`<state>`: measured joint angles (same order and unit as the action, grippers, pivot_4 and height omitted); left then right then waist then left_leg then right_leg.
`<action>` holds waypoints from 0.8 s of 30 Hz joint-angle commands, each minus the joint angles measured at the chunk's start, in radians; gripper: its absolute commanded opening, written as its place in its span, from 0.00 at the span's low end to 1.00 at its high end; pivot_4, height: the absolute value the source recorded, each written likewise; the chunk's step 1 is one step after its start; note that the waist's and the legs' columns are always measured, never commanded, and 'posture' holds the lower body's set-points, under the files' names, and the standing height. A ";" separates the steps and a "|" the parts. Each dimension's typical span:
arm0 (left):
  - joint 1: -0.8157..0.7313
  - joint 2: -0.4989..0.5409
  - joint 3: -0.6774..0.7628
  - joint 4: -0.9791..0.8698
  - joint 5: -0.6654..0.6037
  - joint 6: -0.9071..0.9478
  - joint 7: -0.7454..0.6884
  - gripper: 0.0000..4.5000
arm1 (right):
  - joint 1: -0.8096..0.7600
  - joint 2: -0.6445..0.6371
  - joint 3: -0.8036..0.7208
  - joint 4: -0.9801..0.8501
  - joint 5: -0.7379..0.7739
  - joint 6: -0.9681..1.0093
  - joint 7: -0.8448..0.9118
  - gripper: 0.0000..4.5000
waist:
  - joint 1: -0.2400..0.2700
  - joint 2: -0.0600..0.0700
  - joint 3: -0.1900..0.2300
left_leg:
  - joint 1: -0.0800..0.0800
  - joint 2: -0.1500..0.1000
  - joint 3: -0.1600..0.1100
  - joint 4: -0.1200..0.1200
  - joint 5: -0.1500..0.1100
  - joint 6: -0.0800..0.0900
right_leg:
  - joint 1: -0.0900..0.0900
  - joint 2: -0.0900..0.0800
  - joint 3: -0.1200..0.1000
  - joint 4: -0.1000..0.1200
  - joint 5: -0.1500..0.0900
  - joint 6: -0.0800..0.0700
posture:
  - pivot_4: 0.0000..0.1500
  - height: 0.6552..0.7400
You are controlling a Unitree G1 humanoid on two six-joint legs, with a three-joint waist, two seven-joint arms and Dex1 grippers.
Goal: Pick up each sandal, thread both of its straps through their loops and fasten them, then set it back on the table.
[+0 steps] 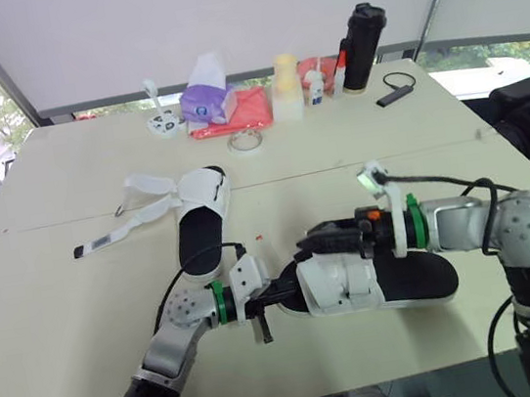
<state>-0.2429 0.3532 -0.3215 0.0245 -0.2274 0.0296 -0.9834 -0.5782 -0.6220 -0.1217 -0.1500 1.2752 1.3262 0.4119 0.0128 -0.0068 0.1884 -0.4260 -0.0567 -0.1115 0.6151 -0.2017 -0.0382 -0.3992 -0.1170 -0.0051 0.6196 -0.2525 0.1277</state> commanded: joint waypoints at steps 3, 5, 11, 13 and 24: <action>0.004 0.002 0.011 -0.007 0.006 -0.002 0.007 0.00 | -0.019 -0.023 -0.057 -0.023 0.000 -0.004 -0.010 0.88 | -0.001 0.000 0.000 | 0.000 0.000 0.000 0.000 0.000 0.000 | 0.000 0.000 0.000 0.000 0.001 0.002 | 1.00 1.00; 0.005 0.002 0.011 -0.008 0.006 -0.002 0.008 0.00 | -0.013 -0.055 -0.066 -0.050 -0.005 -0.009 0.019 0.88 | -0.001 0.000 0.000 | 0.000 0.000 0.000 0.000 0.000 0.000 | 0.000 0.000 0.000 0.001 0.001 0.002 | 1.00 1.00; 0.001 0.001 0.012 -0.002 0.004 -0.003 0.007 0.00 | 0.018 -0.166 -0.080 -0.193 0.004 -0.036 0.155 0.88 | -0.001 0.000 0.000 | 0.000 0.000 0.000 0.000 0.000 0.000 | 0.000 0.001 0.000 0.001 0.001 0.002 | 1.00 1.00; -0.002 -0.001 0.010 0.002 0.005 -0.005 0.005 0.00 | 0.074 -0.244 -0.056 -0.302 -0.051 -0.074 0.230 0.88 | 0.000 0.000 0.000 | 0.000 0.000 0.000 0.000 0.000 0.000 | 0.000 0.000 0.000 0.001 0.001 0.002 | 1.00 1.00; -0.008 0.006 0.004 0.011 0.006 -0.012 -0.022 0.00 | 0.462 -0.555 0.191 -0.397 -1.101 -1.187 0.404 0.88 | -0.001 0.001 -0.001 | 0.001 0.000 0.003 0.000 0.000 -0.001 | 0.000 0.000 0.000 0.000 -0.001 0.004 | 1.00 1.00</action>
<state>-0.2564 0.3532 -0.3212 0.0345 -0.2273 0.0180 -1.0009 -0.1314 -1.1696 0.0772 -0.5685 0.2844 0.2886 0.8097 0.0115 -0.0058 0.1877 -0.4251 -0.0567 -0.1089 0.6152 -0.2019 -0.0389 -0.3987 -0.1173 -0.0048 0.6191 -0.2534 0.1308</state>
